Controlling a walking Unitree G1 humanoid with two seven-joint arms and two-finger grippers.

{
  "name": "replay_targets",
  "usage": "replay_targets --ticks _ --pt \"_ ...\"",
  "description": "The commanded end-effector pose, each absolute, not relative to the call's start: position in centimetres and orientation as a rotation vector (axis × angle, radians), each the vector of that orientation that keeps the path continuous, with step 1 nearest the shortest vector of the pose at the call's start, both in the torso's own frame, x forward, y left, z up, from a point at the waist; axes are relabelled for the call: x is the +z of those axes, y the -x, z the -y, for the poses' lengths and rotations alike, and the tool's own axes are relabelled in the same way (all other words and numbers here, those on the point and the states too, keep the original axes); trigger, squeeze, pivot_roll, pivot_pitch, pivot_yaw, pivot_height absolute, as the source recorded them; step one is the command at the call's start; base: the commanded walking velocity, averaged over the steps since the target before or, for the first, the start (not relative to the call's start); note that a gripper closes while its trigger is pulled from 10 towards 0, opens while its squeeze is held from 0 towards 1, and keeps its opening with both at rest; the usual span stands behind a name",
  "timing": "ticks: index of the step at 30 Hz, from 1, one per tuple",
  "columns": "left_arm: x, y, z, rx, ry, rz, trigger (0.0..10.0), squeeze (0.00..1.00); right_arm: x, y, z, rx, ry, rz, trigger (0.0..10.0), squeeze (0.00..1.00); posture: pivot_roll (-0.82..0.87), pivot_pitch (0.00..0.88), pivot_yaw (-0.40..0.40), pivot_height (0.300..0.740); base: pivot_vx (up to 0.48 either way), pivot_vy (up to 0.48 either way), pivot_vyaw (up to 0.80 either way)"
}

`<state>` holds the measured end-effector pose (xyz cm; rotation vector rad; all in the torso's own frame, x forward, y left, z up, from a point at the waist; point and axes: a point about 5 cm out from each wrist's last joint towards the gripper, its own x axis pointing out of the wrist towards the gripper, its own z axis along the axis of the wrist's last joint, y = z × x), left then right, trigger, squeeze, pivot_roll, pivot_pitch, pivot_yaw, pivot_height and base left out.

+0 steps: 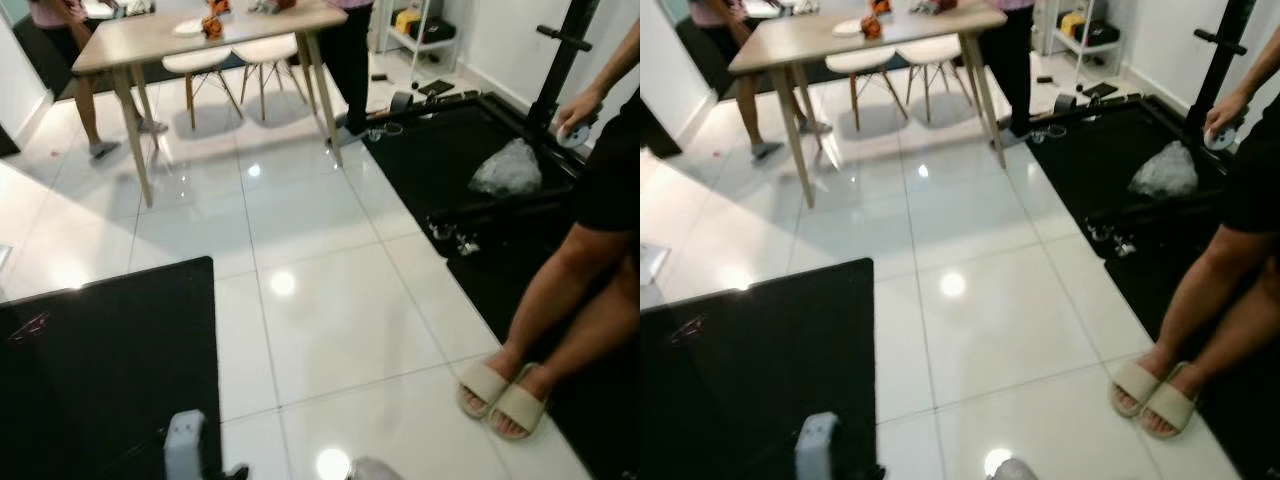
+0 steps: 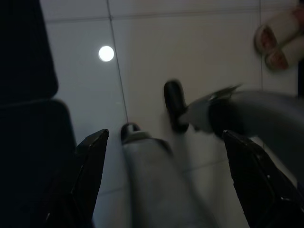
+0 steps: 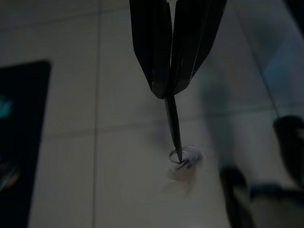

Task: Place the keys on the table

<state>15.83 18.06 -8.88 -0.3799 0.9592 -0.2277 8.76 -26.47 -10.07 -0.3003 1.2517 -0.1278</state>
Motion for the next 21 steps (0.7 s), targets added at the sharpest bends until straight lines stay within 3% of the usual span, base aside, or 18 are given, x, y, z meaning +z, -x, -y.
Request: replay_targets --ticks 1,21 --pt "-9.33 -14.62 -18.51 -0.208 0.378 -0.997 10.0 0.00 -10.16 -9.10 25.89 -0.120 0.285 -1.236 10.0 0.00 -0.21 0.081 0.119 0.740 0.480 0.000 0.00" --pt "-9.31 -14.63 -18.51 -0.219 0.372 -0.998 10.0 0.00 -10.26 -9.18 25.52 -0.123 0.276 -1.234 10.0 0.00 -0.21 0.082 0.123 0.740 0.480 0.000 0.00"
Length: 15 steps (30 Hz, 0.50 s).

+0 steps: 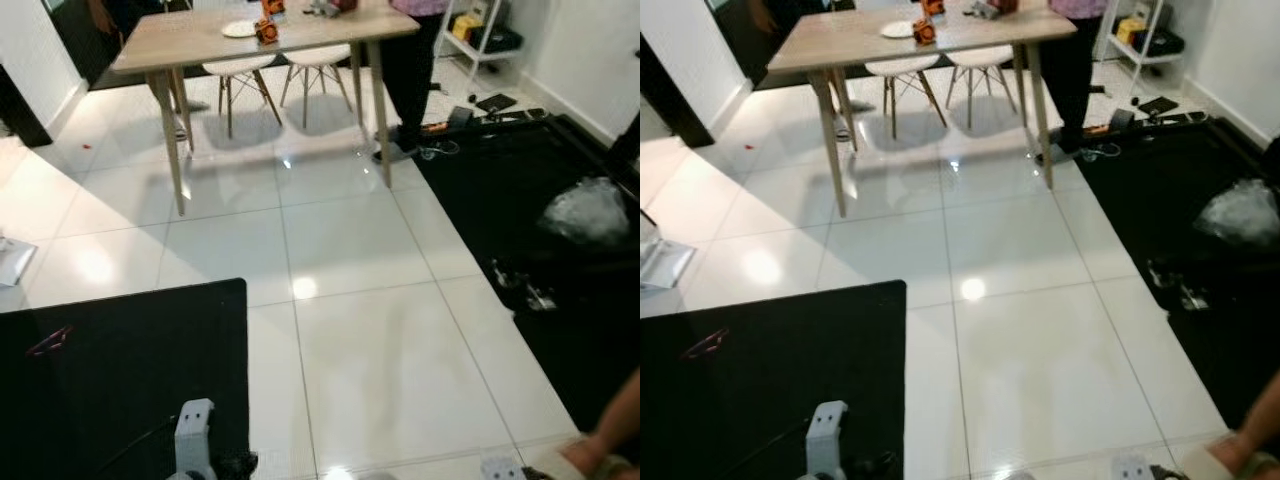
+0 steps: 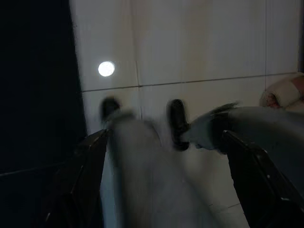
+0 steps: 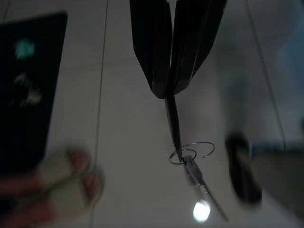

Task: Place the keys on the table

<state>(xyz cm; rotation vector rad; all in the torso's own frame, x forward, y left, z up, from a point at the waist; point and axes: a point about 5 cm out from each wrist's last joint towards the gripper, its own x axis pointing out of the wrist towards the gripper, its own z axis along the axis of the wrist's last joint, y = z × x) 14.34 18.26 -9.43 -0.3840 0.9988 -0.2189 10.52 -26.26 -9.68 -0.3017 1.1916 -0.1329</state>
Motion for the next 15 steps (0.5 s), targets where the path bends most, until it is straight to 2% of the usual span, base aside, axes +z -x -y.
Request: replay_targets --ticks 1,2,15 --pt "-9.31 -14.63 -18.51 -0.220 0.371 -0.999 10.0 0.00 -10.27 -9.15 25.50 -0.123 0.278 -1.237 10.0 0.00 -0.21 0.082 0.123 0.740 0.480 0.000 0.00" --pt "-9.31 -14.63 -18.50 -0.221 0.370 -0.999 10.0 0.00 -10.28 -9.14 25.49 -0.119 0.282 -1.239 10.0 0.00 -0.21 0.082 0.123 0.740 0.480 0.000 0.00" --pt "-9.31 -14.64 -18.37 -0.230 0.371 -1.000 10.0 0.00 -10.29 -9.06 25.54 -0.124 0.278 -1.245 10.0 0.00 -0.21 0.082 0.123 0.740 0.480 0.000 -0.80"
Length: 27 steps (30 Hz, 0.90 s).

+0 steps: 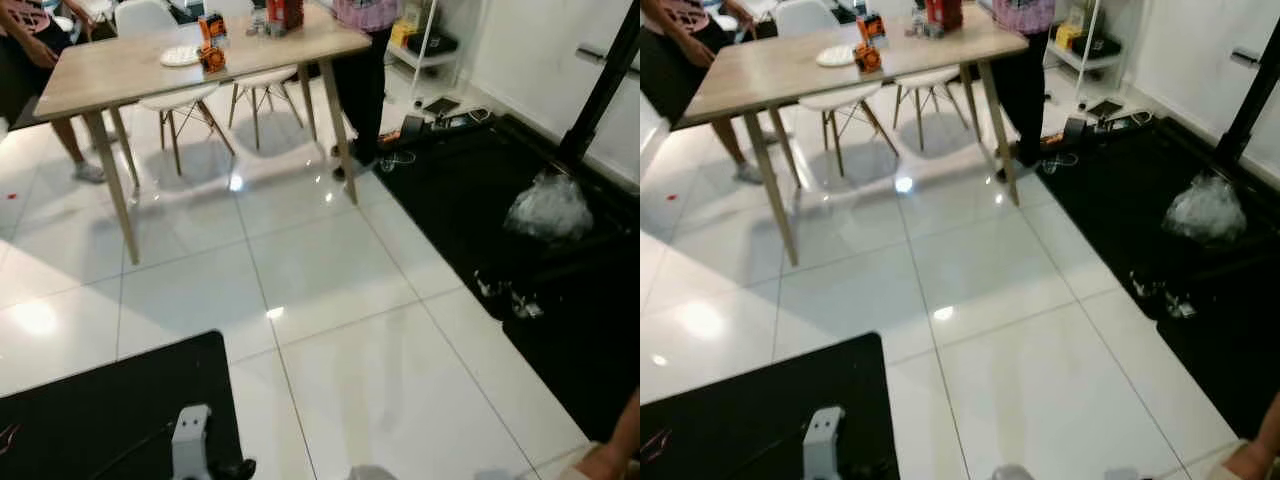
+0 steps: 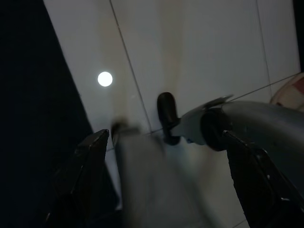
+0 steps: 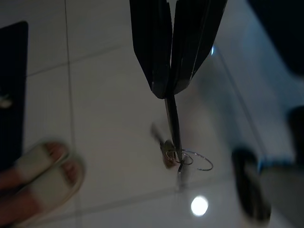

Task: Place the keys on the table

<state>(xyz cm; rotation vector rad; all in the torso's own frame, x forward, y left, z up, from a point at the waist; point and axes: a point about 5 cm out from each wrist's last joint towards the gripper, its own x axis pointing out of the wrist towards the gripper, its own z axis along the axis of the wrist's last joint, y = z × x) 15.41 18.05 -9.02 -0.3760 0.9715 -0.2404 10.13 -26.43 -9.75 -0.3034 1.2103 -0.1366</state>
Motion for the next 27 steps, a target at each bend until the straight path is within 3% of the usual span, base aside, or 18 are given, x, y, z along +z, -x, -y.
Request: replay_targets --ticks 1,27 --pt "-9.3 -14.6 -18.4 -0.230 0.371 -1.000 10.0 0.00 -10.3 -9.1 25.5 -0.125 0.278 -1.244 10.0 0.00 -0.21 0.082 0.123 0.740 0.480 0.000 -0.80" --pt "-9.3 -14.8 -18.1 -0.247 0.366 -1.004 10.0 0.00 -9.9 -9.3 26.5 -0.165 0.264 -1.199 10.0 0.00 -0.23 0.078 0.126 0.740 0.480 0.000 -0.03"
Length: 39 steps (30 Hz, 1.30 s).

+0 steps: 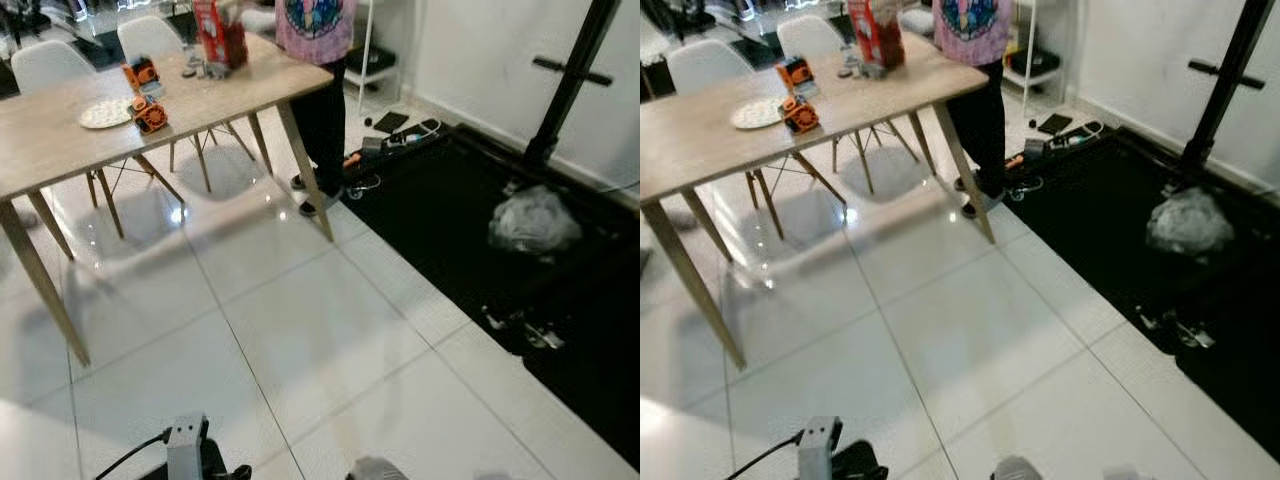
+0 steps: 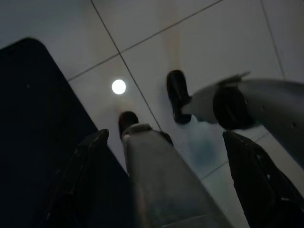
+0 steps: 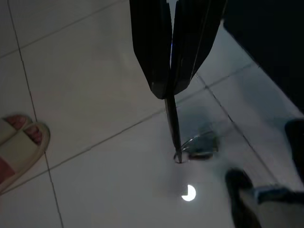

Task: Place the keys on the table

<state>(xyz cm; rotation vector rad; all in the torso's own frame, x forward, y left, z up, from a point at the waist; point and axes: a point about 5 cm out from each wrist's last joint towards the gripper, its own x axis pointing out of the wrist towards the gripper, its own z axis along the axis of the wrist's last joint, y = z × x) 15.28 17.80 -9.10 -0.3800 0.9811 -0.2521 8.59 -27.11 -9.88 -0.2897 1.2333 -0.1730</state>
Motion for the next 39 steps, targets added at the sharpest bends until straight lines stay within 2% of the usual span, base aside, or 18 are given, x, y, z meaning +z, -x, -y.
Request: replay_targets --ticks 1,7,16,21,25,28,31,34,36,39 --pt "-9.3 -14.8 -18.1 -0.248 0.366 -1.004 10.0 0.00 -9.8 -9.4 26.5 -0.162 0.254 -1.193 10.0 0.00 -0.23 0.078 0.126 0.740 0.480 0.000 0.00" --pt "-9.3 -14.7 -18.0 -0.250 0.370 -1.005 10.0 0.00 -9.2 -10.3 27.7 -0.229 0.239 -1.143 10.0 0.00 -0.23 0.083 0.126 0.740 0.480 0.000 0.75" --pt "-9.4 -14.4 -18.3 -0.248 0.367 -1.017 10.0 0.00 -6.2 -15.1 30.4 -0.241 0.255 -0.923 10.0 0.00 -0.24 0.090 0.132 0.740 0.480 0.000 0.77" --pt "-9.4 -14.6 -18.0 -0.258 0.367 -1.013 10.0 0.00 -2.6 -18.9 33.2 -0.326 0.354 -0.746 10.0 0.00 -0.24 0.090 0.132 0.740 0.480 0.000 0.77" --pt "-9.4 -14.5 -18.0 -0.258 0.371 -1.017 10.0 0.00 2.5 -21.8 36.8 -0.495 0.435 -0.522 10.0 0.00 -0.25 0.091 0.134 0.740 0.480 0.000 0.78" --pt "-9.4 -14.4 -18.0 -0.254 0.384 -1.021 10.0 0.00 6.0 -23.3 38.3 -0.548 0.461 -0.361 10.0 0.00 -0.25 0.096 0.142 0.740 0.405 0.000 0.79" --pt "-9.4 -14.3 -18.1 -0.253 0.390 -1.023 10.0 0.00 10.6 -24.9 39.4 -0.577 0.517 -0.157 10.0 0.00 -0.25 0.100 0.143 0.740 0.094 0.000 0.58" --pt "-9.5 -14.2 -18.1 -0.253 0.389 -1.026 10.0 0.00 13.0 -25.6 39.8 -0.594 0.546 -0.058 10.0 0.00 -0.26 0.101 0.145 0.740 0.000 0.000 0.46" --pt "-9.5 -14.1 -17.9 -0.265 0.388 -1.030 10.0 0.00 17.9 -26.4 40.2 -0.639 0.622 0.115 10.0 0.00 -0.26 0.105 0.145 0.740 0.000 0.000 0.00" --pt "-9.5 -14.1 -17.7 -0.272 0.387 -1.032 10.0 0.00 20.5 -26.6 40.2 -0.676 0.686 0.196 10.0 0.00 -0.27 0.107 0.144 0.740 0.000 0.000 0.00"
